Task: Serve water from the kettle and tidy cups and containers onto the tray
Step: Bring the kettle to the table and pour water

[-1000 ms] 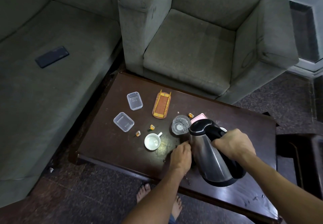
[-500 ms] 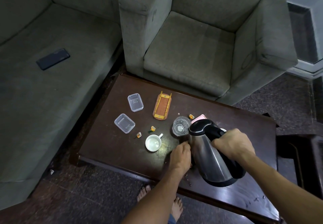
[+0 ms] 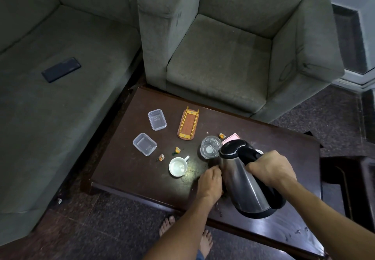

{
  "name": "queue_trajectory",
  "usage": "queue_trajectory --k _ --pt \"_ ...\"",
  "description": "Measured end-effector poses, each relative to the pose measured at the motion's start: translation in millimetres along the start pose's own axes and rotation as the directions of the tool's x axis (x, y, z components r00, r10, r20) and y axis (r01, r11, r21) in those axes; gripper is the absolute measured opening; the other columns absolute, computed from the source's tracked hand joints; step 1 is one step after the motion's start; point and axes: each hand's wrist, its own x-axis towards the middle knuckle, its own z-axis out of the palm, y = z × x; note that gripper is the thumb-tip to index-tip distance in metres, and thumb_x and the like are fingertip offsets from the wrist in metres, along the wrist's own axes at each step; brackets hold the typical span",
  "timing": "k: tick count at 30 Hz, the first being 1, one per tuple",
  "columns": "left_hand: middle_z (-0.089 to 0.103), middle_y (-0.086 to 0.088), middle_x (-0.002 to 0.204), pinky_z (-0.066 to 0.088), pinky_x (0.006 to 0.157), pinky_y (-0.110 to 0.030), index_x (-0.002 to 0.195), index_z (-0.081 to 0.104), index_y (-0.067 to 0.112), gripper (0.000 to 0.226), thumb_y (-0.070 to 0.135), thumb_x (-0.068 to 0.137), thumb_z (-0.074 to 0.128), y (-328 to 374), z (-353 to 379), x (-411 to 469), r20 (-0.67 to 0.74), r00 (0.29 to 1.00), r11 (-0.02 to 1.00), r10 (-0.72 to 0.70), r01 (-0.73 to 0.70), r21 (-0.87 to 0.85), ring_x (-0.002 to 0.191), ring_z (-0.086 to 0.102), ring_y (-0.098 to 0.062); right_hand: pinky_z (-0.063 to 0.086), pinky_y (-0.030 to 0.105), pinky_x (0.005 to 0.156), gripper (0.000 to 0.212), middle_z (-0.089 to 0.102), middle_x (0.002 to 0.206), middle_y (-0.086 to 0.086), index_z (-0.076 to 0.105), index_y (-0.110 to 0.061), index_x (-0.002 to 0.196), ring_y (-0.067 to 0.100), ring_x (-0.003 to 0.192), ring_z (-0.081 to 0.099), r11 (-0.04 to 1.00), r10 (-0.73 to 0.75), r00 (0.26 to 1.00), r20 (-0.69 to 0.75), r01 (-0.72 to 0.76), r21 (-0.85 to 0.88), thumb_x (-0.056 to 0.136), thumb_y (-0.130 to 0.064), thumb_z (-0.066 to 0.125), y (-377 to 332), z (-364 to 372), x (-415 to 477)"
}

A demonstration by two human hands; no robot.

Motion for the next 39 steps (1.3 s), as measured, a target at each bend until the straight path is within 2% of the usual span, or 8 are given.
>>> queue_trajectory --k 4,9,15,20,24,28,35,39 --pt "0.064 -0.016 0.136 0.047 0.108 -0.038 0.137 0.059 0.008 0.063 0.041 0.098 0.021 5 -3 -9 0.025 0.998 0.983 0.064 -0.067 0.170 0.126 0.060 -0.031 0.061 0.035 0.060 0.023 0.068 0.056 0.001 0.065 -0.015 0.063 0.025 0.056 0.068 1.000 0.002 1.000 -0.006 -0.002 0.003 0.059 -0.038 0.067 0 -1 0" --pt "0.061 -0.014 0.141 0.044 0.110 -0.037 0.141 0.056 0.009 0.041 0.024 0.112 0.031 1 -2 -3 0.024 0.996 0.972 0.082 -0.085 0.219 0.131 0.057 -0.030 0.062 0.038 0.064 0.024 0.067 0.056 0.001 0.065 -0.015 0.063 0.025 0.057 0.068 1.000 0.010 1.000 -0.012 -0.010 -0.005 0.057 -0.039 0.067 0 -2 1" --pt "0.064 -0.017 0.134 0.048 0.107 -0.041 0.135 0.060 0.007 0.041 0.025 0.110 0.032 0 -2 -3 0.009 0.999 0.989 0.045 -0.046 0.139 0.125 0.060 -0.033 0.060 0.034 0.060 0.026 0.067 0.056 0.001 0.065 -0.014 0.064 0.024 0.056 0.068 1.000 0.008 1.000 -0.008 -0.008 -0.004 0.057 -0.039 0.066 0 0 2" --pt "0.070 -0.027 0.109 0.054 0.097 -0.053 0.095 0.067 0.009 0.035 0.023 0.097 0.035 2 1 -1 0.008 0.999 0.997 -0.033 0.033 -0.066 0.108 0.064 -0.046 0.061 0.035 0.061 0.025 0.067 0.056 0.001 0.065 -0.015 0.063 0.025 0.056 0.068 1.000 0.011 1.000 -0.007 -0.011 0.000 0.057 -0.039 0.066 0 0 3" --pt "0.070 -0.022 0.118 0.053 0.101 -0.048 0.111 0.070 0.010 0.056 0.039 0.088 0.028 0 2 -2 -0.004 1.000 0.999 0.003 -0.003 -0.034 0.114 0.065 -0.040 0.061 0.035 0.061 0.024 0.067 0.055 0.000 0.065 -0.016 0.064 0.024 0.055 0.068 1.000 0.002 1.000 -0.017 -0.002 -0.003 0.057 -0.039 0.066 2 1 4" --pt "0.072 -0.024 0.107 0.054 0.096 -0.054 0.092 0.065 0.011 0.039 0.032 0.088 0.033 1 4 2 0.011 1.000 0.997 -0.027 0.028 -0.074 0.106 0.066 -0.045 0.061 0.036 0.062 0.023 0.067 0.056 0.001 0.064 -0.016 0.064 0.025 0.058 0.068 1.000 -0.004 1.000 -0.013 0.005 0.012 0.057 -0.038 0.067 6 3 6" --pt "0.072 -0.018 0.116 0.052 0.100 -0.052 0.108 0.069 0.014 0.041 0.029 0.093 0.034 12 1 2 -0.019 1.000 0.997 -0.005 0.004 -0.071 0.112 0.064 -0.040 0.053 0.031 0.058 0.026 0.067 0.057 0.006 0.064 -0.011 0.059 0.030 0.073 0.067 0.991 -0.006 1.000 -0.012 0.008 0.132 0.059 -0.036 0.071 28 2 8" --pt "0.075 -0.010 0.116 0.052 0.099 -0.045 0.114 0.072 0.020 0.037 0.021 0.099 0.038 24 -5 -1 -0.071 0.997 0.995 0.018 -0.025 -0.096 0.111 0.066 -0.033 0.050 0.031 0.055 0.025 0.068 0.067 0.013 0.062 -0.007 0.057 0.030 0.068 0.066 0.967 -0.022 0.999 -0.027 0.028 0.255 0.063 -0.028 0.075 44 -1 3"
